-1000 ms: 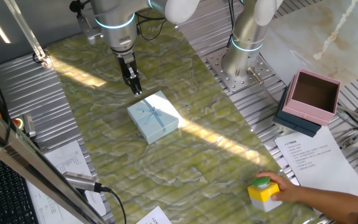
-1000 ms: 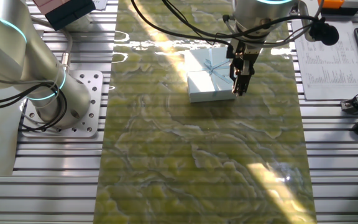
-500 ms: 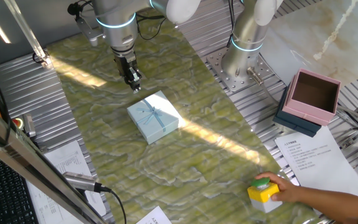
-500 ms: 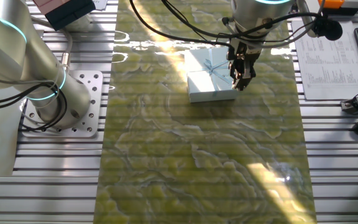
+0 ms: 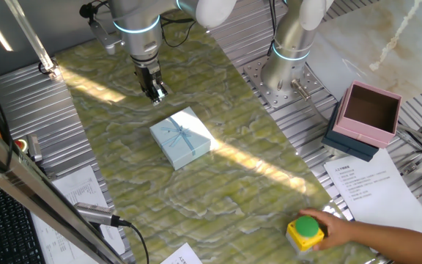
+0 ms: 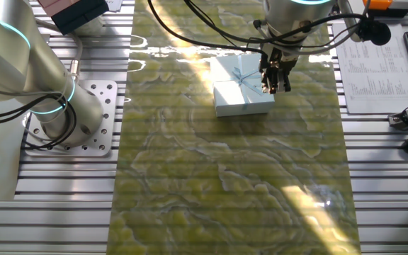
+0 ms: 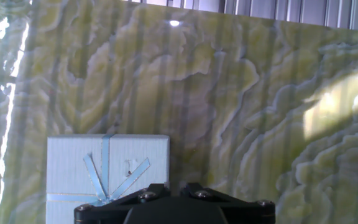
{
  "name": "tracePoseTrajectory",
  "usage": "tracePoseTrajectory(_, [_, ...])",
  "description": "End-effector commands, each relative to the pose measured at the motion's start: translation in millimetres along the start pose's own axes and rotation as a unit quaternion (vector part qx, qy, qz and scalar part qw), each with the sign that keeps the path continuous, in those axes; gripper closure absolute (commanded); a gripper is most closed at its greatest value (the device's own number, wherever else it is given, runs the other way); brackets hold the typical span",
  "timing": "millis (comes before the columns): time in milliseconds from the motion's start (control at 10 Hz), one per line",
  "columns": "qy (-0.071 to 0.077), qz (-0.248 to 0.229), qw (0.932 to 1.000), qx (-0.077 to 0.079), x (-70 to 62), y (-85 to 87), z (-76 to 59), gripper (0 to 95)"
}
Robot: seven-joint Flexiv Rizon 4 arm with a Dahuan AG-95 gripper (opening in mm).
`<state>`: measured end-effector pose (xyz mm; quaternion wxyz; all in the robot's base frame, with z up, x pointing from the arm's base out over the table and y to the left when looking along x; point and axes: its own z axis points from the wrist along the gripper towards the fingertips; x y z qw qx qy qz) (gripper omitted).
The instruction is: Open a box
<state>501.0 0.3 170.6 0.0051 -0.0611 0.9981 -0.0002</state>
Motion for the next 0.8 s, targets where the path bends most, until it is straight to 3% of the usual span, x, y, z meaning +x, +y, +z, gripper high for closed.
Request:
tracePoseTrajectory(100, [0.002, -0.001, 1.0000, -0.001, 0.1, 0.0, 0.1, 95.0])
tracePoseTrajectory(800, [0.004, -0.003, 1.0000, -0.001, -0.1, 0.2, 0.1, 95.0])
